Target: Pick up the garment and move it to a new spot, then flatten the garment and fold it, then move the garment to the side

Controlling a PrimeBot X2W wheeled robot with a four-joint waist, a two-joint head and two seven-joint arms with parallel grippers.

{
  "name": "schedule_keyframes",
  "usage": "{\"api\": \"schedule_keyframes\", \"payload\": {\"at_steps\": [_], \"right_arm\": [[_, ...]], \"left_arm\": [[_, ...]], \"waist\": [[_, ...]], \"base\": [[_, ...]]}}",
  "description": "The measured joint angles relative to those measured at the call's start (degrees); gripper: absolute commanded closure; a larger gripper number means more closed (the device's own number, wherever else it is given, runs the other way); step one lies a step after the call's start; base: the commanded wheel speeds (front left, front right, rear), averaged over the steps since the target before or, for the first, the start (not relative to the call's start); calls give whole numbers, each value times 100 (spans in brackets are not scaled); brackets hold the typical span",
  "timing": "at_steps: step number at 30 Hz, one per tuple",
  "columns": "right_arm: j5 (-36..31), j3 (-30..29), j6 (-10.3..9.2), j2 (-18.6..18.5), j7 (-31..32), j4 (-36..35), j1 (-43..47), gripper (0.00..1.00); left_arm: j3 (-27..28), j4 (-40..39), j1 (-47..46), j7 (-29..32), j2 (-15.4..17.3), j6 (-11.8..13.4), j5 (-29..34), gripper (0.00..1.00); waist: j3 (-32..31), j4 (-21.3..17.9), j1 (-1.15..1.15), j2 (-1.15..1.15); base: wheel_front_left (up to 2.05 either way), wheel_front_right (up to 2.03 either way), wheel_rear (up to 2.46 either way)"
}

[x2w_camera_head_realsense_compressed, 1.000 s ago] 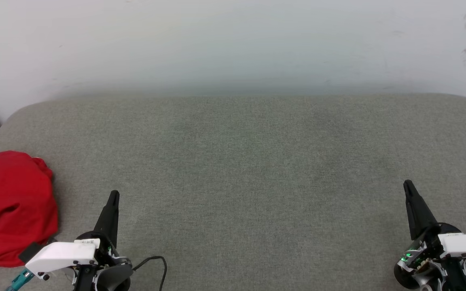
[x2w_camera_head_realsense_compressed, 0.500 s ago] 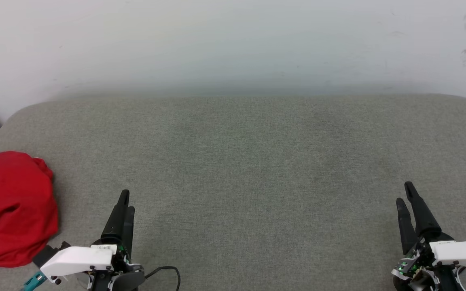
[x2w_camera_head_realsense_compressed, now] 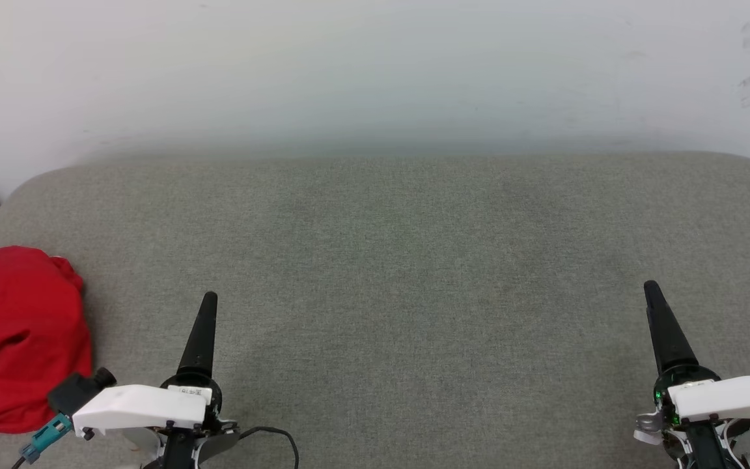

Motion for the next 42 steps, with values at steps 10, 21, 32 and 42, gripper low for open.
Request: {"api": "schedule_keyframes", "payload": {"at_steps": [10,21,32,42], "right_arm": [[-1668,155,0,-74,-222,-202,-1,0],[-3171,274,0,-121,-431,-222,-1,0],[-4162,315,0,-111,-548,-223,3,0],[-4908,364,0,-114,-522,-226,64,0]], "left_arm": [[-99,-109,-3,-210,2,15,1479,0],[-203,-152,-5,-436,29,103,2849,0],[-343,-157,-5,-626,142,194,3836,0],[-541,-143,-6,-798,261,253,4612,0]], "waist": [[-6,-5,0,0],[-16,-15,0,0],[-33,-16,0,0],[-61,-11,0,0]], "base": [[0,0,0],[0,0,0],[0,0,0],[0,0,0]]}}
